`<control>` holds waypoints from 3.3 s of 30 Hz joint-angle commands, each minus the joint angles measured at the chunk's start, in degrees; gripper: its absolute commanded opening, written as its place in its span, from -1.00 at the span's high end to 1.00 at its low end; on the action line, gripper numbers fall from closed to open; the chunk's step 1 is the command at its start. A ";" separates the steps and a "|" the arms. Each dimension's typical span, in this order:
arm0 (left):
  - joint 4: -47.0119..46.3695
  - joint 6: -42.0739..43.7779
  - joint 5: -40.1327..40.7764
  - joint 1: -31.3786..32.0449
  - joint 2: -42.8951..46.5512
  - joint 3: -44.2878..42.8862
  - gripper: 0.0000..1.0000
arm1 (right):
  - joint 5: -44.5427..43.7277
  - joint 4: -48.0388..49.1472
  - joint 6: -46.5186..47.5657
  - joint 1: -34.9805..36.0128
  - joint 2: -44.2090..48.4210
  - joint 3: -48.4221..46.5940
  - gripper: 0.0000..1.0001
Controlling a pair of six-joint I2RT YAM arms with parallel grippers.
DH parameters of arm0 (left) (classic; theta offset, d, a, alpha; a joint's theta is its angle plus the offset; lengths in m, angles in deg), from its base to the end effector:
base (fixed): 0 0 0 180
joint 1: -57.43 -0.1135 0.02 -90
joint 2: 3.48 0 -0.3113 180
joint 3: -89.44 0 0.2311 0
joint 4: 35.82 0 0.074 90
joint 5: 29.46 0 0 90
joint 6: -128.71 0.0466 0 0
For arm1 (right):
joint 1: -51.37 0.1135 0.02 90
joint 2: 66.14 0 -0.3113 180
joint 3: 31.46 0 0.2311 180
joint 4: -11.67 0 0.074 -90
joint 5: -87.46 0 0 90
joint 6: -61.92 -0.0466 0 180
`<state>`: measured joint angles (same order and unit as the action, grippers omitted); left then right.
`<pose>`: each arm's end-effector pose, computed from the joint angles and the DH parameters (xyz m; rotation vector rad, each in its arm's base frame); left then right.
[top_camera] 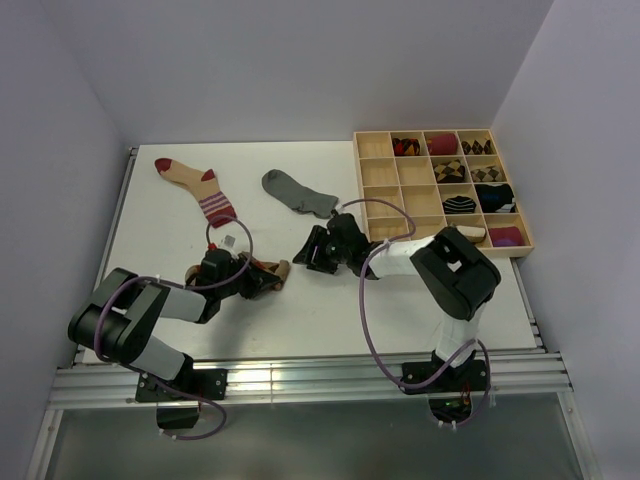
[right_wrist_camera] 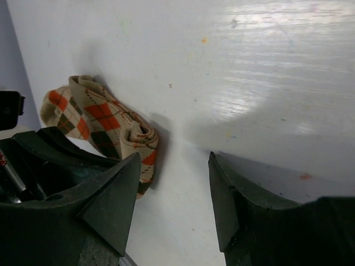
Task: Roll the socks
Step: Roll the sock at the center of the board.
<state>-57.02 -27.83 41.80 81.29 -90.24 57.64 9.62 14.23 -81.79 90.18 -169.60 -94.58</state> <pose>0.2073 -0.1081 0.1694 -0.6761 2.3119 -1.1888 0.2768 0.2352 0.1934 0.1910 2.4475 1.0486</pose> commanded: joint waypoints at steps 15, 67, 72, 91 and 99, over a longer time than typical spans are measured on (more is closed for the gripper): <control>1.09 -3.59 0.28 -1.01 -1.22 4.27 0.88 | 9.89 3.75 3.18 2.68 -9.65 -7.91 -0.15; 14.10 26.70 9.86 0.13 5.35 -12.87 -0.01 | -5.83 -6.09 6.43 1.18 0.54 -2.55 1.00; 16.29 35.50 15.65 7.42 10.64 -11.99 -0.11 | -6.10 -7.14 5.90 1.18 -0.43 -3.34 1.00; 11.47 52.65 30.96 24.92 2.30 -14.62 -0.22 | -4.43 -7.06 5.73 1.18 -1.30 -4.22 1.00; 11.11 53.89 32.28 27.03 -0.16 -14.71 -0.11 | -3.29 -6.80 5.46 1.18 -2.10 -4.66 1.00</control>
<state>-43.23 24.32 72.57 107.41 -89.57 44.88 6.21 8.30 -76.46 91.60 -171.06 -97.79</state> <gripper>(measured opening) 0.562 0.056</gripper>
